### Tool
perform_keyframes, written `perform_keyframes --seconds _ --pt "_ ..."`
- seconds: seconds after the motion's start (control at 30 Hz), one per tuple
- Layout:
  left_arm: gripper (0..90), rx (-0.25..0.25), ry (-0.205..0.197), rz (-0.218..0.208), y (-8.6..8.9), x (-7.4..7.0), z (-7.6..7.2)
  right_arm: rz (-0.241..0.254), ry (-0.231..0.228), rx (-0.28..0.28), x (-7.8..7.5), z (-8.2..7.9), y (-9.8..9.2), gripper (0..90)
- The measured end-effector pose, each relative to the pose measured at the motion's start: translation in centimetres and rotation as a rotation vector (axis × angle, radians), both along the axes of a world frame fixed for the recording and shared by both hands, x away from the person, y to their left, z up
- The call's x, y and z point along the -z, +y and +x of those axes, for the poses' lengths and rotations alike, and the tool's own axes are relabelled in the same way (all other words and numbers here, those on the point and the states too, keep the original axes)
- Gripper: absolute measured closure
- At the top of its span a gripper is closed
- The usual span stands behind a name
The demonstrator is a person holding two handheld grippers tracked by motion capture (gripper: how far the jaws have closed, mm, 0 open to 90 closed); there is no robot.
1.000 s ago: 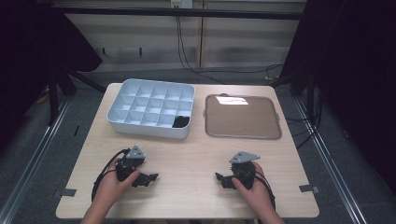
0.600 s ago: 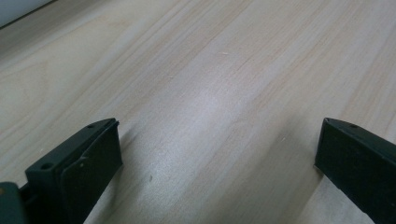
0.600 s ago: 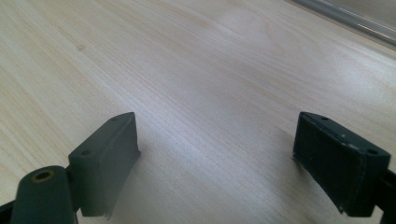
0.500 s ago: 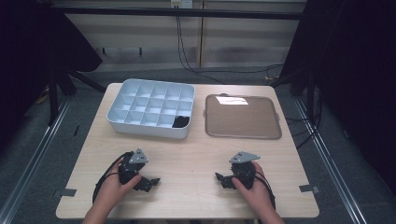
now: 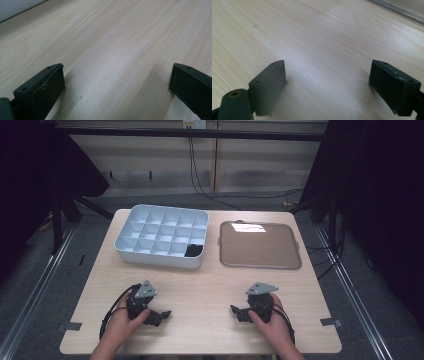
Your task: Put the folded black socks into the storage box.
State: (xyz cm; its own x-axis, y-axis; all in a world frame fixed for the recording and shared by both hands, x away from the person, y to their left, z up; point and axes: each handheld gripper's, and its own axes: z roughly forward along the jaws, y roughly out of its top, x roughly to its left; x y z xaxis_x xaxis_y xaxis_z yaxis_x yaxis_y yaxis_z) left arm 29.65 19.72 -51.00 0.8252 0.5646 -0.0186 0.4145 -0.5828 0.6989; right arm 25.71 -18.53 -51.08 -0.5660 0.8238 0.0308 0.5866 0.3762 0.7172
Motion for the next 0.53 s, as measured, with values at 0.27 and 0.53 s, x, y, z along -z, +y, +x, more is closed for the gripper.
perform_keyframes --seconds 0.27,0.53 --pt "0.0 -0.001 0.000 0.000 0.00 0.00 0.00 -0.001 -0.001 0.000 0.00 0.00 0.00 13.8" --pt "0.0 0.000 -0.003 0.002 0.01 -0.01 0.01 0.000 0.000 0.000 0.00 0.00 0.00 13.7"
